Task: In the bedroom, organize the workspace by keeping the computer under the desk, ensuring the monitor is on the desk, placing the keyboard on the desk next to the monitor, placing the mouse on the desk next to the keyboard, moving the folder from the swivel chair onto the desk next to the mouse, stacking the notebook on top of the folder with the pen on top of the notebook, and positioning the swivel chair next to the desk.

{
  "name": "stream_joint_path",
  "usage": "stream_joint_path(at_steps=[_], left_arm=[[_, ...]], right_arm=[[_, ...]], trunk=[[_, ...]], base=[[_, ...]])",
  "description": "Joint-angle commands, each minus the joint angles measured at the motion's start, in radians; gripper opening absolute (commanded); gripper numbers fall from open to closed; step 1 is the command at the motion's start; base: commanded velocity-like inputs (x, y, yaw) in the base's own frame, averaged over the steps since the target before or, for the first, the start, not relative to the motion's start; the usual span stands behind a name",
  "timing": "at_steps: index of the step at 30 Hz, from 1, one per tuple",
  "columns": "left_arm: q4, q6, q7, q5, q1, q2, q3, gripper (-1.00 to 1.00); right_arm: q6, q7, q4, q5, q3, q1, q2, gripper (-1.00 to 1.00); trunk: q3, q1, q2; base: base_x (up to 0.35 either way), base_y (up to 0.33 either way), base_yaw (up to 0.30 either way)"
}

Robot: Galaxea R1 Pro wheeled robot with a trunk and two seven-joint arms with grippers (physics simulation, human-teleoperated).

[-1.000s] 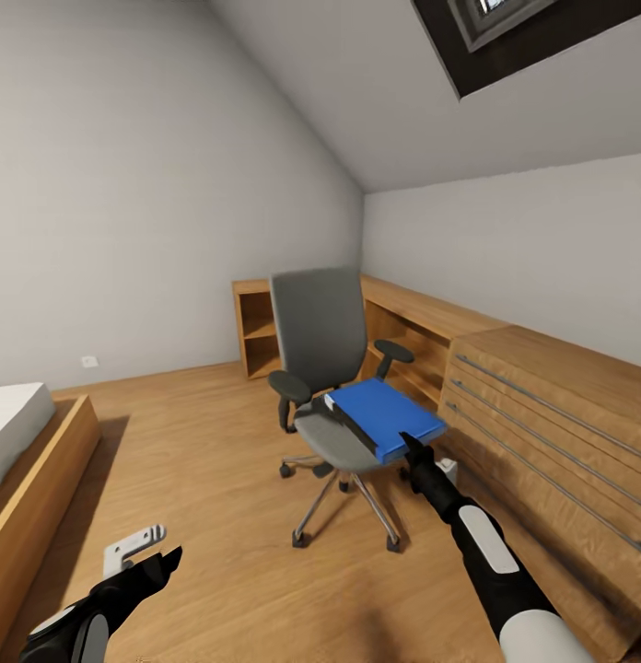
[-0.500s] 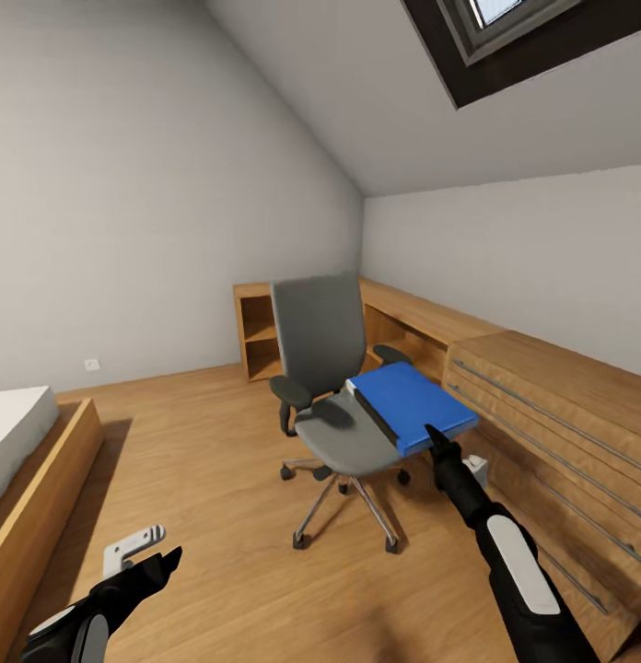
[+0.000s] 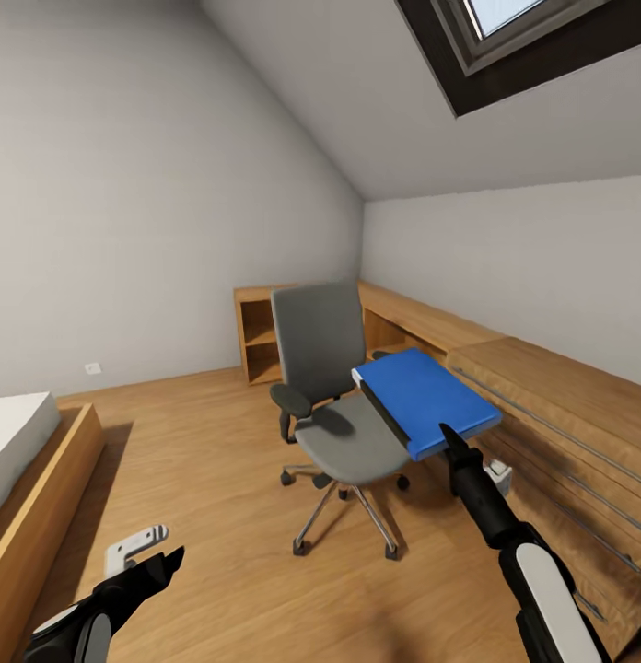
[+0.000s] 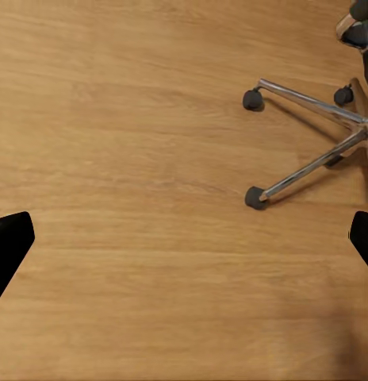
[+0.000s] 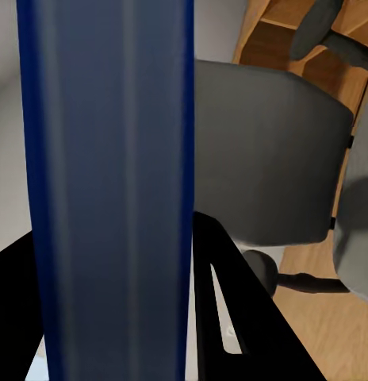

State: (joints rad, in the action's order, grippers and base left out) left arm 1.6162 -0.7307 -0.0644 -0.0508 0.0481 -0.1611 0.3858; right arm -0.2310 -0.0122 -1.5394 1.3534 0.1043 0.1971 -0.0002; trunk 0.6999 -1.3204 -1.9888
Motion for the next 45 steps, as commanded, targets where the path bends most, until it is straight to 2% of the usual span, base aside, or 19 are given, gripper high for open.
stream_joint_path(at_steps=[1, 6, 12, 15, 16, 17, 18, 20, 23, 26, 29, 30, 35, 37, 40, 45], left_arm=[[-0.001, -0.006, -0.003, -0.004, 0.001, -0.001, -0.007, 1.00], [-0.021, -0.007, -0.001, 0.000, 0.001, -0.001, -0.041, 1.00], [-0.041, -0.007, -0.001, 0.002, 0.001, -0.002, -0.053, 1.00], [-0.093, -0.007, -0.004, 0.001, 0.000, 0.001, -0.051, 1.00], [-0.201, -0.003, -0.005, 0.002, -0.001, 0.004, -0.047, 1.00], [-0.287, 0.021, -0.005, 0.003, -0.001, 0.017, -0.048, 1.00], [-0.526, 0.239, -0.003, 0.007, 0.000, 0.069, -0.052, 1.00], [-0.620, 0.349, -0.004, 0.009, 0.002, 0.084, -0.053, 1.00], [-0.730, 0.412, -0.004, 0.026, 0.004, 0.097, -0.054, 1.00], [-0.840, 0.436, -0.005, 0.067, 0.039, 0.113, -0.054, 1.00], [-0.914, 0.450, -0.006, 0.088, 0.062, 0.119, -0.054, 1.00], [-0.974, 0.501, -0.005, 0.097, 0.078, 0.123, -0.054, 1.00], [-1.072, 0.660, -0.005, 0.102, 0.095, 0.125, -0.054, 1.00], [-1.093, 0.699, -0.006, 0.103, 0.097, 0.125, -0.054, 1.00], [-1.109, 0.728, -0.007, 0.102, 0.099, 0.118, -0.055, 1.00], [-1.113, 0.729, -0.007, 0.101, 0.099, 0.117, -0.055, 1.00]], right_arm=[[-0.005, 0.002, -0.012, 0.007, 0.001, -0.010, 0.000, -1.00], [0.002, 0.004, -0.030, 0.007, 0.001, -0.026, 0.001, -1.00], [0.005, 0.005, -0.032, 0.008, 0.004, -0.028, 0.000, -1.00], [0.007, 0.001, -0.033, 0.009, 0.016, -0.028, 0.000, -1.00], [0.007, 0.002, -0.033, 0.009, 0.024, -0.028, 0.000, -1.00], [0.007, 0.002, -0.033, 0.009, 0.030, -0.028, 0.000, -1.00], [0.007, 0.002, -0.033, 0.008, 0.033, -0.028, 0.000, -1.00], [0.008, 0.001, -0.033, 0.007, 0.034, -0.028, -0.001, -1.00], [0.009, 0.000, -0.033, 0.007, 0.034, -0.028, 0.000, -1.00], [0.010, 0.000, -0.033, 0.007, 0.034, -0.028, 0.000, -1.00], [0.010, -0.001, -0.033, 0.006, 0.034, -0.028, 0.000, -1.00], [0.010, -0.001, -0.033, 0.006, 0.034, -0.028, -0.001, -1.00], [0.009, -0.002, -0.033, 0.006, 0.033, -0.028, -0.001, -1.00], [0.010, -0.004, -0.034, 0.006, 0.032, -0.028, -0.002, -1.00], [0.009, -0.004, -0.033, 0.006, 0.032, -0.028, -0.003, -1.00], [0.009, -0.003, -0.033, 0.006, 0.032, -0.028, -0.003, -1.00]], trunk=[[-0.002, 0.004, 0.007], [-0.018, 0.023, 0.042], [-0.037, 0.046, 0.084], [-0.046, 0.058, 0.105], [-0.049, 0.062, 0.112], [-0.052, 0.065, 0.119], [-0.055, 0.069, 0.126], [-0.062, 0.077, 0.140], [-0.071, 0.088, 0.161], [-0.081, 0.100, 0.182], [-0.090, 0.111, 0.203], [-0.093, 0.115, 0.210], [-0.109, 0.134, 0.245], [-0.115, 0.142, 0.259], [-0.124, 0.154, 0.280], [-0.140, 0.173, 0.315]], base=[[0.000, 0.000, 0.000], [0.000, 0.000, 0.000], [0.000, 0.000, 0.000], [0.000, 0.000, 0.000], [0.000, 0.000, -0.171], [0.000, 0.000, -0.223], [0.000, 0.000, -0.259], [0.000, 0.000, -0.263], [0.000, 0.000, -0.266], [0.000, 0.000, -0.267], [0.000, 0.000, -0.268], [0.000, 0.000, -0.268], [0.000, 0.000, -0.268], [0.000, 0.000, -0.268], [0.000, 0.000, -0.268], [0.000, 0.000, -0.268]])
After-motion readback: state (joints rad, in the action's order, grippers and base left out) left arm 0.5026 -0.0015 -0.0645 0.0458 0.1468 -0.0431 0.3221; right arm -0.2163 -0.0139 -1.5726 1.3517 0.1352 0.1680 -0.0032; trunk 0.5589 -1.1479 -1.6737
